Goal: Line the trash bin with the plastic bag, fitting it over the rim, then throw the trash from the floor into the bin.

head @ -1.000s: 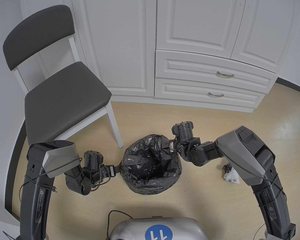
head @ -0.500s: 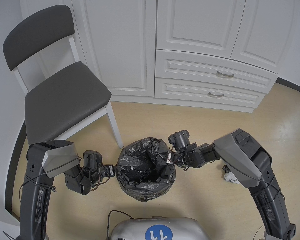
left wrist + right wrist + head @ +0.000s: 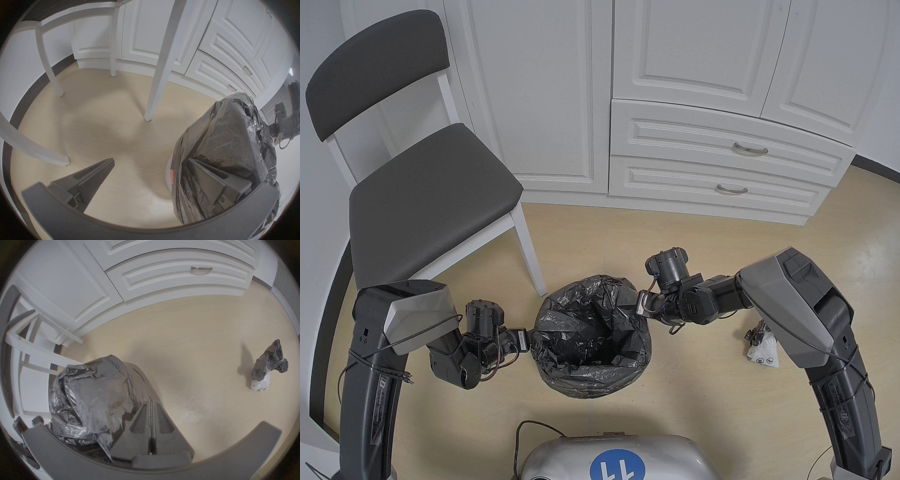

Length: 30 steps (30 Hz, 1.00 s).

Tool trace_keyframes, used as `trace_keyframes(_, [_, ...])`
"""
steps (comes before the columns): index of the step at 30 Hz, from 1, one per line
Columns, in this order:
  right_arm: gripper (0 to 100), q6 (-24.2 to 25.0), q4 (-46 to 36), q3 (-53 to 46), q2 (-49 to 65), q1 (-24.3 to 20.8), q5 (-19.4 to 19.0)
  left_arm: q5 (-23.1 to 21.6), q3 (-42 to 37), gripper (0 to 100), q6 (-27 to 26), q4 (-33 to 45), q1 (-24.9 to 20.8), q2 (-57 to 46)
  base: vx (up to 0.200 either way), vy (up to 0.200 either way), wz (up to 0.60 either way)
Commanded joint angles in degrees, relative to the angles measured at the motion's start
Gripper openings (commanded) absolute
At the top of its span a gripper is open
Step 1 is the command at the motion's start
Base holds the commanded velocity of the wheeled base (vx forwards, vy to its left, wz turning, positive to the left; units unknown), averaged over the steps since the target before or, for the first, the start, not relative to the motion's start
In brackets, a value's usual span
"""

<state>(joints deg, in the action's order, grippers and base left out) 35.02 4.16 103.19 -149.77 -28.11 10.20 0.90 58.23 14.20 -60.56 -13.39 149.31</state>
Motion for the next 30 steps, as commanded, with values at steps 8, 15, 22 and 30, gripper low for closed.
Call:
trace_keyframes(8, [0, 4.18, 0.50, -2.56, -0.96, 2.10, -8.09, -0.02, -0.05, 100, 0.04, 0.09, 0.11, 0.02, 0.000, 0.000, 0.00])
trace_keyframes(15, [0, 4.79, 0.24, 0.17, -6.06, 1.57, -9.24, -0.02, -0.05, 100, -0.05, 0.09, 0.11, 0.02, 0.000, 0.000, 0.00])
trace_keyframes(22, [0, 5.85, -0.20, 2.28, -7.11, 2.01, -9.32, -0.02, 0.12, 100, 0.04, 0.36, 0.11, 0.02, 0.000, 0.000, 0.00])
trace_keyframes(30, [0, 5.93, -0.03, 1.40, -6.76, 2.18, -8.53, -0.11, 0.12, 100, 0.04, 0.36, 0.11, 0.02, 0.000, 0.000, 0.00])
